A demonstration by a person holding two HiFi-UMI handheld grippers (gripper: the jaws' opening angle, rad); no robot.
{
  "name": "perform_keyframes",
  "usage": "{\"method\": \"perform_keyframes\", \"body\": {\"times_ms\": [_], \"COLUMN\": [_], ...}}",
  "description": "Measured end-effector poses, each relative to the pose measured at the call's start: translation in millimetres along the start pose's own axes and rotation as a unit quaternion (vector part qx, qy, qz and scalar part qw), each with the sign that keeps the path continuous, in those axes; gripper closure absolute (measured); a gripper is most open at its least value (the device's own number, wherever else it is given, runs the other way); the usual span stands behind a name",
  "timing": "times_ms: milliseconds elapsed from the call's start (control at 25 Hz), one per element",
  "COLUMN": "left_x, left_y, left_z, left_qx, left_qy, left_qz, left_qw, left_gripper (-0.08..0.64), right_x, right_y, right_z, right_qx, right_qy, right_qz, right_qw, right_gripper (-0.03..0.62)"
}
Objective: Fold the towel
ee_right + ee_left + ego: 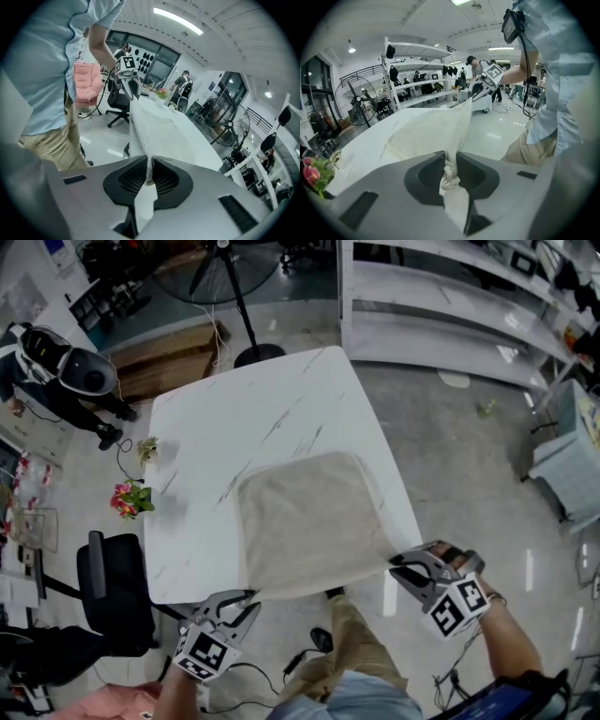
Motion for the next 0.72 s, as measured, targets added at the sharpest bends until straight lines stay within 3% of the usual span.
{"method": "perform_keyframes", "body": {"times_ms": [320, 480, 720], "left_x": [-20.2, -22.0, -9.1], "left_y": [-55.4, -94.6, -145.4], "left_z": [-39.4, -61.1, -78.8], "left_qx": [-0.030, -0.052, -0.078], "left_qy": [0.038, 0.058, 0.066], "left_qz": [-0.003, -0.010, -0.023], "left_qw": [0.9988, 0.9969, 0.9944], "left_gripper": [0.486, 0.486, 0.486], "right_x": [-8.8, -3.1, 20.8], "right_y": [64.9, 107.1, 163.7], "right_z": [-22.2, -27.2, -28.4], "right_qx": [0.063, 0.114, 0.146], "right_qy": [0.034, 0.049, 0.055], "right_qz": [0.016, 0.010, 0.003], "right_qw": [0.997, 0.992, 0.988], "right_gripper": [0.552, 0.551, 0.551]}}
Point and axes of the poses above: the fingertips, and each gripper's own axes: x forward along the fingers, y to its right, z out of its underside, the point moved 5 cm from there along -x, backward along the fingers, and after that the axes turned 10 degrees about -y, right-handed, at the moved point
